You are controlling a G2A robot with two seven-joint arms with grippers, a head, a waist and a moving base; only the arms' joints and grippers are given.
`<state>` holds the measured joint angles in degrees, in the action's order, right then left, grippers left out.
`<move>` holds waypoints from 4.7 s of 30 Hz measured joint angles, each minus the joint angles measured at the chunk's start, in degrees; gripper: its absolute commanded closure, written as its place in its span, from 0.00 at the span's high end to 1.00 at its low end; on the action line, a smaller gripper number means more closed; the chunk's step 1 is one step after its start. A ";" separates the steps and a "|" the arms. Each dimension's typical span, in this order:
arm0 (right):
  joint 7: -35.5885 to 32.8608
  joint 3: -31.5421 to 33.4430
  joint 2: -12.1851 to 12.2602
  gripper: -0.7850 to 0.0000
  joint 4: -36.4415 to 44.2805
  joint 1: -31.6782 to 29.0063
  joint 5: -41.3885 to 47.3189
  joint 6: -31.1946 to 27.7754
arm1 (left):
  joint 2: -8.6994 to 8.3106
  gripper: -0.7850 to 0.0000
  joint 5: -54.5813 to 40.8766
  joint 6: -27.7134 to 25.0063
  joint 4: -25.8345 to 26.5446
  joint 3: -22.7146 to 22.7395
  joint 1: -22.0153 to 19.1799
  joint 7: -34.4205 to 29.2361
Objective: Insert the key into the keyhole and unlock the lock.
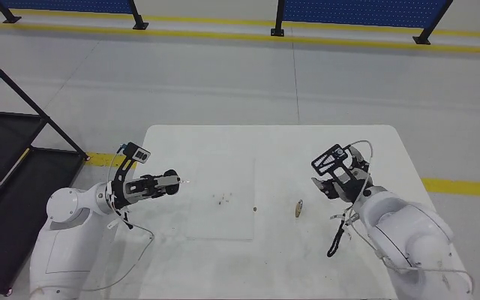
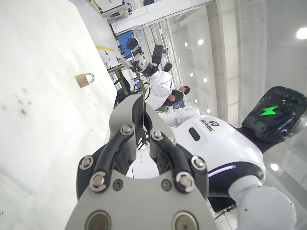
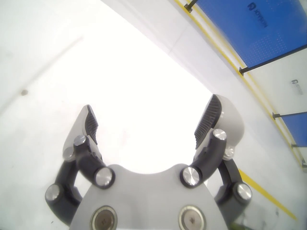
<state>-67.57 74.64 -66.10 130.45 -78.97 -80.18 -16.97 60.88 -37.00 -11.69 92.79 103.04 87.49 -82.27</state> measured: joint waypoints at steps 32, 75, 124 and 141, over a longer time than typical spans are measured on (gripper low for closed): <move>-20.44 -8.42 -1.39 1.00 -13.06 14.56 29.06 16.91 | 0.00 0.00 0.00 0.00 0.00 0.00 0.00 0.00; -16.93 -29.49 10.42 1.00 -32.07 32.67 51.18 36.77 | 0.00 0.00 0.00 0.00 0.00 0.00 0.00 0.00; 0.10 -64.94 14.41 0.60 -32.83 56.23 75.11 53.79 | 0.00 0.00 0.00 0.00 0.00 0.00 0.00 0.00; 0.95 -64.90 12.78 0.10 -35.49 55.33 74.18 54.64 | 0.00 0.00 0.00 0.00 0.00 0.00 0.00 0.00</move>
<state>-66.62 9.74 -53.31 94.96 -23.64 -6.00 37.67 60.88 -37.00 -11.69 92.79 103.04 87.49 -82.27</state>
